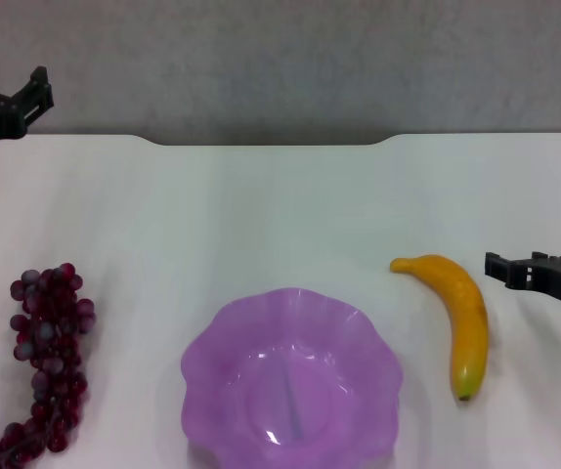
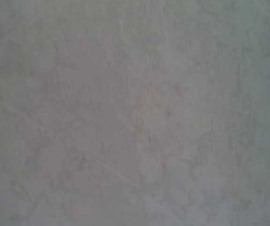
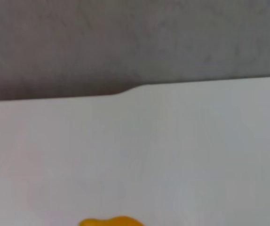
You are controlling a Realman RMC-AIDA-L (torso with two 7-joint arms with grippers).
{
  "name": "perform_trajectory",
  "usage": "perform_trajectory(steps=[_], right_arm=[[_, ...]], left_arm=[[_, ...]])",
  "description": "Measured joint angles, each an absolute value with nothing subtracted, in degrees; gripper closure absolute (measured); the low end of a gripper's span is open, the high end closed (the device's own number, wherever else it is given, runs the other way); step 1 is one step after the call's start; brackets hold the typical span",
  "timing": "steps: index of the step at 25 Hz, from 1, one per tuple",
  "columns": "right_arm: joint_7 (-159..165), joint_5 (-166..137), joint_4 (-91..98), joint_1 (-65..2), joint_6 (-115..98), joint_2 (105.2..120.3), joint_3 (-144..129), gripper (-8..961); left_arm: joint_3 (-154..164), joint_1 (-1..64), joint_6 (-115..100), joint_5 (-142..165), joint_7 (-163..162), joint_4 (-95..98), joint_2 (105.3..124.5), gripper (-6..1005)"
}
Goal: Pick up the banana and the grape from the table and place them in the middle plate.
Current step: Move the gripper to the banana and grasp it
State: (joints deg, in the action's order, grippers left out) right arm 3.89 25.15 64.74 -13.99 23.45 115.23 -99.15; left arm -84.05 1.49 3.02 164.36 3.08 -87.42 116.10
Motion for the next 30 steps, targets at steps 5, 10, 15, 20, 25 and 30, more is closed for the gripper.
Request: perform_trajectory(steps=[5, 10, 15, 20, 25, 30], right_arm=[[5.99, 22.64, 65.89, -14.47, 26.23, 115.05, -99.39, 300], [5.56, 22.44, 64.89, -16.2, 26.02, 114.97, -99.62, 306], [5.66, 22.96, 60.02, -19.51, 24.85, 115.1, -100.81, 312], [6.02, 25.46, 57.08, -21.38, 23.92, 115.2, -103.06, 318], [6.02, 26.57, 55.81, -22.0, 23.72, 115.18, -103.38, 324], [6.15, 28.06, 55.07, -22.1, 23.87, 115.21, -103.88, 331]], left_arm=[[-84.03, 1.43, 3.02, 164.35, 3.08, -87.45, 116.1, 139], [-84.02, 1.61, 3.01, 164.32, 3.08, -87.45, 116.15, 140], [-83.97, 1.92, 3.02, 164.34, 3.08, -87.45, 116.2, 141], [-83.98, 2.02, 3.63, 164.36, 3.08, -87.45, 116.19, 143], [-84.02, 2.02, 3.75, 164.27, 3.08, -87.45, 116.13, 144], [-84.08, 2.02, 3.78, 164.25, 3.08, -87.45, 116.1, 145]])
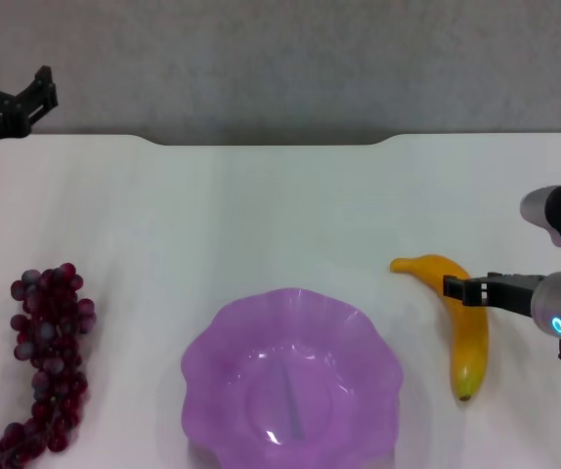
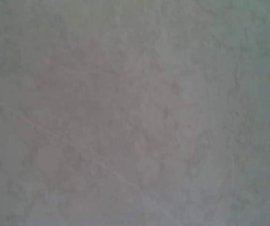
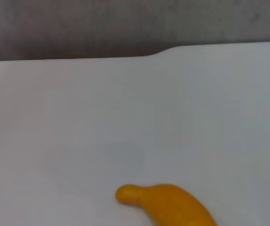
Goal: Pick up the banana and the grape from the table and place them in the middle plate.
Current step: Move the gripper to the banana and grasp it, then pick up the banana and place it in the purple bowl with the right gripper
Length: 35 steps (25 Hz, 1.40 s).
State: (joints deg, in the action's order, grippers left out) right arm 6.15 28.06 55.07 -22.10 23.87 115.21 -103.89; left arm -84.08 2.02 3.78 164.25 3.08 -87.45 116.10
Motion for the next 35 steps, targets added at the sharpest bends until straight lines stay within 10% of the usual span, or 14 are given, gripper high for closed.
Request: perform_trajectory(steps=[35], right_arm=[[6.85, 34.02, 40.73, -29.34, 19.37, 115.3, -106.98, 431]], left_arm=[[-84.02, 2.54, 3.78, 164.34, 3.08, -87.54, 116.19, 152]])
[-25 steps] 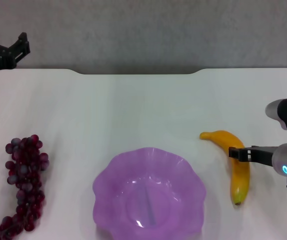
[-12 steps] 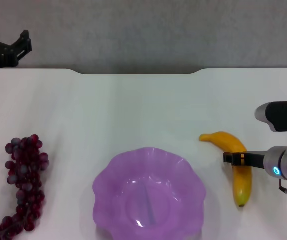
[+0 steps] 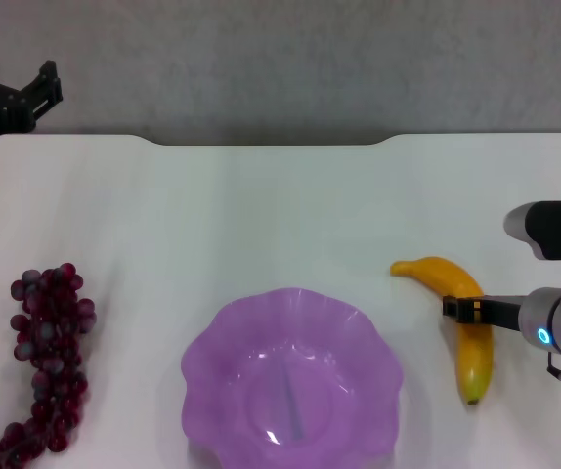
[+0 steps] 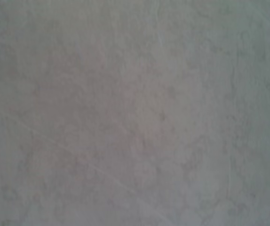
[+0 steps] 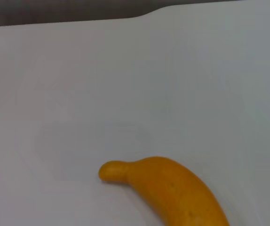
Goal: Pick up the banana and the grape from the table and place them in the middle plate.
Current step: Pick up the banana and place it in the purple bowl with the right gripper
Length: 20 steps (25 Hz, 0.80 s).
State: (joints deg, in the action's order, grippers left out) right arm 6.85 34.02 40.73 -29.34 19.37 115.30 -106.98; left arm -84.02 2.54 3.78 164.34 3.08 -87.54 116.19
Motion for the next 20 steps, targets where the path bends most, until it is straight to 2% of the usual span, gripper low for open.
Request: perform_trajectory(steps=[9, 20], right_arm=[[6.12, 33.39, 47.38, -25.47, 19.12, 114.75, -106.23, 432], [0.05, 26.53, 72.56, -16.54, 30.69, 114.83, -101.02, 431]], left_arm=[[-83.93, 2.09, 3.82, 164.25, 3.07, -87.54, 116.19, 153], [-83.55, 1.65, 3.96, 164.28, 3.08, -88.21, 116.1, 156]])
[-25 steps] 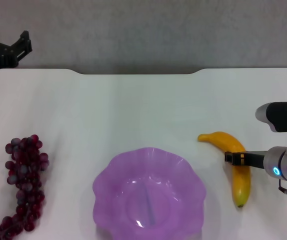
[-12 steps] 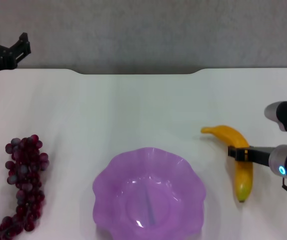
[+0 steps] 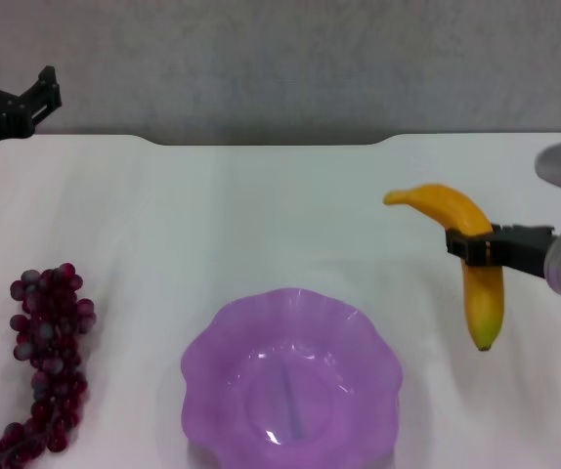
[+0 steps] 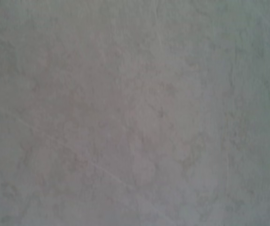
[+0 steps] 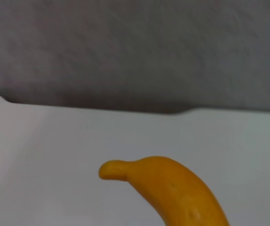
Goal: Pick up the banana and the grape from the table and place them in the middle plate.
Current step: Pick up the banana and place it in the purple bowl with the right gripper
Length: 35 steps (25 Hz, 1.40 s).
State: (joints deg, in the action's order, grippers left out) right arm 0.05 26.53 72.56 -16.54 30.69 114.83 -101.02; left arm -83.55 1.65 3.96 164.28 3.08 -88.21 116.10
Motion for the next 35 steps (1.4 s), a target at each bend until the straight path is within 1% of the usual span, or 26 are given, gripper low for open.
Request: perform_trajectory(steps=[5, 16, 27, 35], right_arm=[[-2.12, 25.89, 79.19, -16.72, 34.89, 114.91, -104.96, 432], [-1.43, 26.72, 81.7, -20.25, 35.59, 115.01, -115.51, 431], [1.21, 26.72, 80.47, -21.86, 35.42, 115.16, -121.65, 431], [6.35, 26.78, 72.63, -27.56, 33.1, 115.23, -127.2, 432]], left_arm=[[-83.42, 1.85, 4.4, 164.32, 3.08, -88.58, 116.1, 157], [-83.41, 1.9, 4.4, 164.36, 3.14, -89.0, 116.1, 159], [-83.41, 1.67, 4.36, 164.36, 3.78, -89.74, 116.18, 161], [-83.5, 2.07, 4.2, 164.42, 3.88, -89.76, 116.1, 163]])
